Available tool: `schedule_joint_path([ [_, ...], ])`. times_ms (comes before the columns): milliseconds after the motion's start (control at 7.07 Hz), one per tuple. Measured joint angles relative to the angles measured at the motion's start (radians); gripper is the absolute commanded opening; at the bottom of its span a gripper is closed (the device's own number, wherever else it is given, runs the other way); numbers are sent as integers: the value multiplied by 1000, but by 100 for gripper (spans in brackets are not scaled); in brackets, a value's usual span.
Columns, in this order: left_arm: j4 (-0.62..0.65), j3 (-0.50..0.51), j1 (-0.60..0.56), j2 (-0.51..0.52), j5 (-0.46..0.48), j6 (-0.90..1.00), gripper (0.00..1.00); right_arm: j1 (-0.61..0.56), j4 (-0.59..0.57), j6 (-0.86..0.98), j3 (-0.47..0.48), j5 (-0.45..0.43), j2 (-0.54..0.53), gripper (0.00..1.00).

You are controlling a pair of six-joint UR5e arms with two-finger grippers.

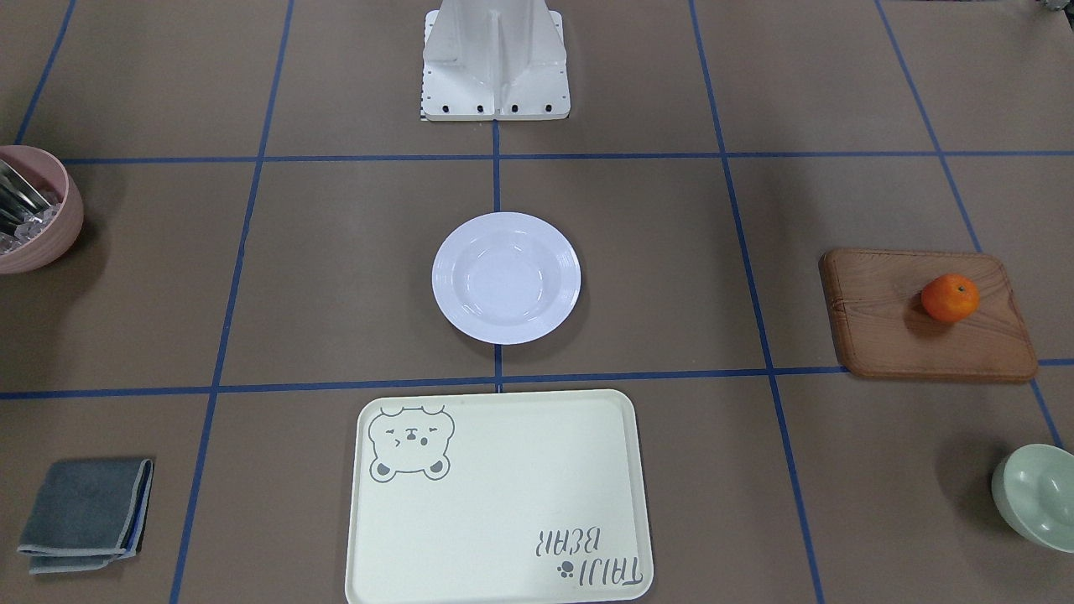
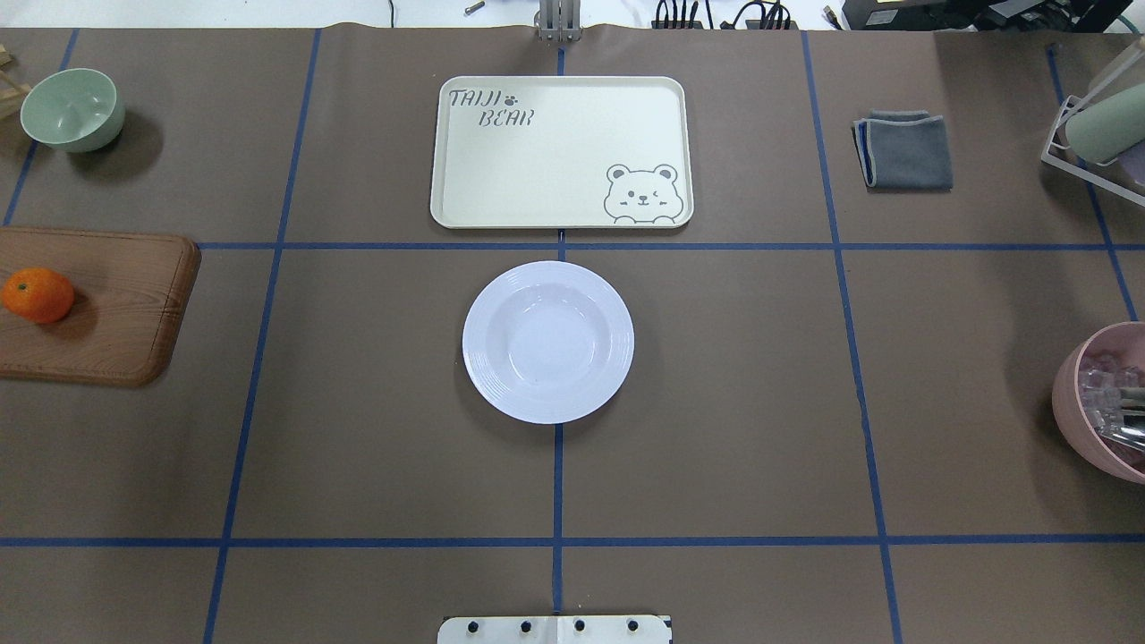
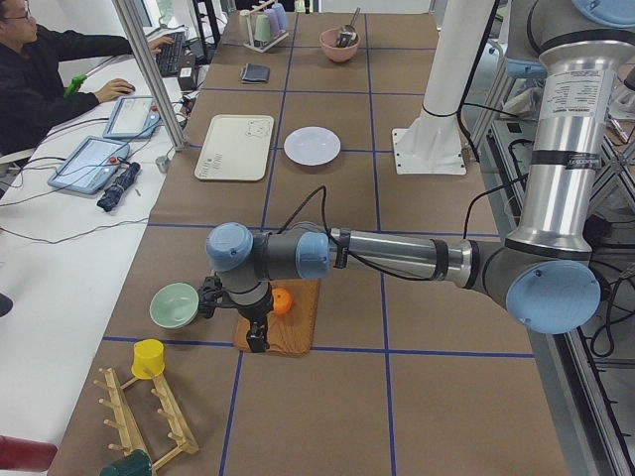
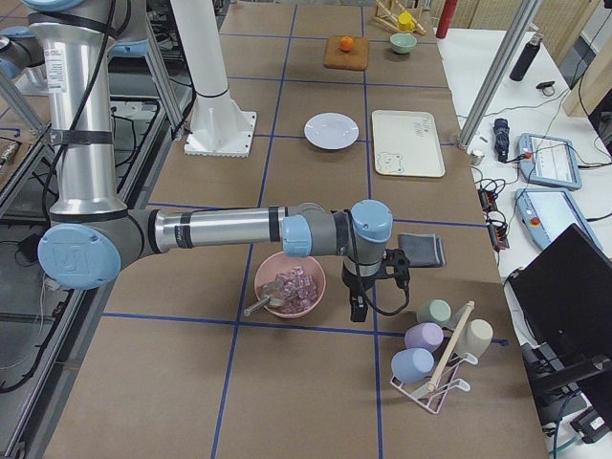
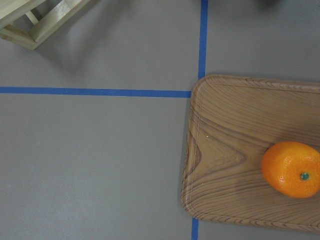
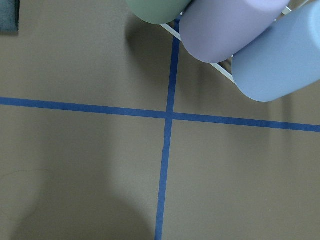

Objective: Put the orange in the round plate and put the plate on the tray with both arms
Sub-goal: 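Lower the left gripper toward the orange on the wooden tray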

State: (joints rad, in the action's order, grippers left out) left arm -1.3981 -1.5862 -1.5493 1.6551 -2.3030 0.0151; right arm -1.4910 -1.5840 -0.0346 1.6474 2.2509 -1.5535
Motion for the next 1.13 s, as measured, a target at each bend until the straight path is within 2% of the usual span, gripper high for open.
schedule_joint_path([
  [283,-5,-45,7,10,0,-2,99,-1,4,0,3,-8,5,100],
  [708,-95,-98,143,43,1,-112,99,0,6,1,12,-7,-3,100],
  [849,-128,-84,185,51,3,-199,99,0,7,0,11,-3,-6,100],
  [1132,-282,9,247,56,3,-329,99,0,7,-5,15,4,-6,100],
])
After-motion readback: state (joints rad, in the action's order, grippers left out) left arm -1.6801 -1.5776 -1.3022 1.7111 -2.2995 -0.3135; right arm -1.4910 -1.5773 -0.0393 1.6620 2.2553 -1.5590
